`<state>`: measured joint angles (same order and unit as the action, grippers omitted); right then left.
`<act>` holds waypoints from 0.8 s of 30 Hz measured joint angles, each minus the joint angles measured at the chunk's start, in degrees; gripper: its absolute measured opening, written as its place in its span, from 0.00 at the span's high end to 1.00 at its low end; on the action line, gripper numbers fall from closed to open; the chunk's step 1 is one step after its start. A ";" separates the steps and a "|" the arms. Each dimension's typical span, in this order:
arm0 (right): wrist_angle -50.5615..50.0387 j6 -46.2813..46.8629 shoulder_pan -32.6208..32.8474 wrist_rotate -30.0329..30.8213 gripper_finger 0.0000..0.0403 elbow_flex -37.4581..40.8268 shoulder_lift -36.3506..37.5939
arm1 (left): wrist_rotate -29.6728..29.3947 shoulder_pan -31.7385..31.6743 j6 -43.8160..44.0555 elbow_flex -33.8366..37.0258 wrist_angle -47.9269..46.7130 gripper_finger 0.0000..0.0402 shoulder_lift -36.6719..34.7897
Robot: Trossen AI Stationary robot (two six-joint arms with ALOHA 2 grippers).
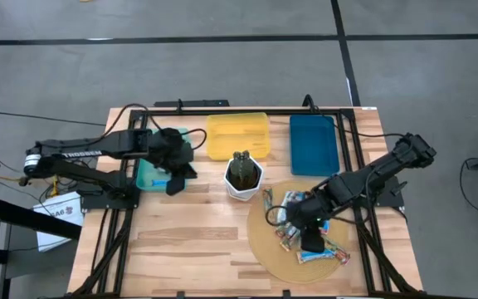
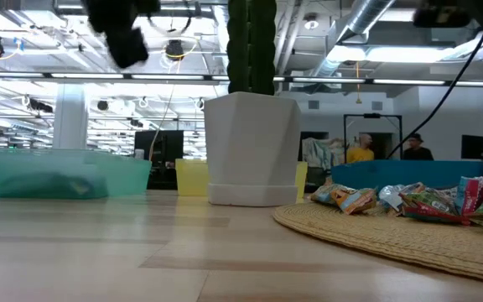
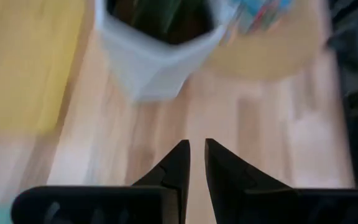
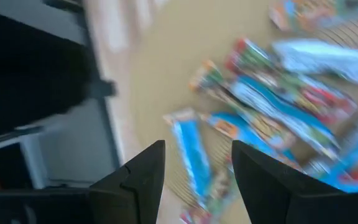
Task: Pick and place Granola Bars by type
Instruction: Put the blue granola bar into the green bin
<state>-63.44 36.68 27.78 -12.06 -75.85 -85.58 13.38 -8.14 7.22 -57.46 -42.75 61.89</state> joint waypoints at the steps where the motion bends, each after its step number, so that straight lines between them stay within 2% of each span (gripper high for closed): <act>1: -1.71 0.74 0.60 1.28 0.56 0.00 0.00 | -0.39 1.11 1.04 -0.97 1.76 0.90 0.00; 6: -6.58 4.54 3.06 5.92 0.56 1.55 0.05 | -3.87 6.96 6.71 -4.70 11.81 0.90 -0.02; 11: -5.68 8.39 5.03 6.61 0.56 6.07 0.22 | -9.06 13.26 11.52 -7.46 19.29 0.90 0.02; 15: -4.97 14.43 5.98 9.87 0.56 11.03 0.22 | -13.43 17.95 15.00 -8.43 25.35 0.90 0.07; 24: -2.21 22.42 3.57 18.08 0.57 20.98 0.17 | -23.54 26.54 19.70 -8.45 34.88 0.90 0.07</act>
<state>-65.64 59.10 31.35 6.02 -54.88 -85.41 -10.16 18.40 26.92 -65.91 -7.87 61.96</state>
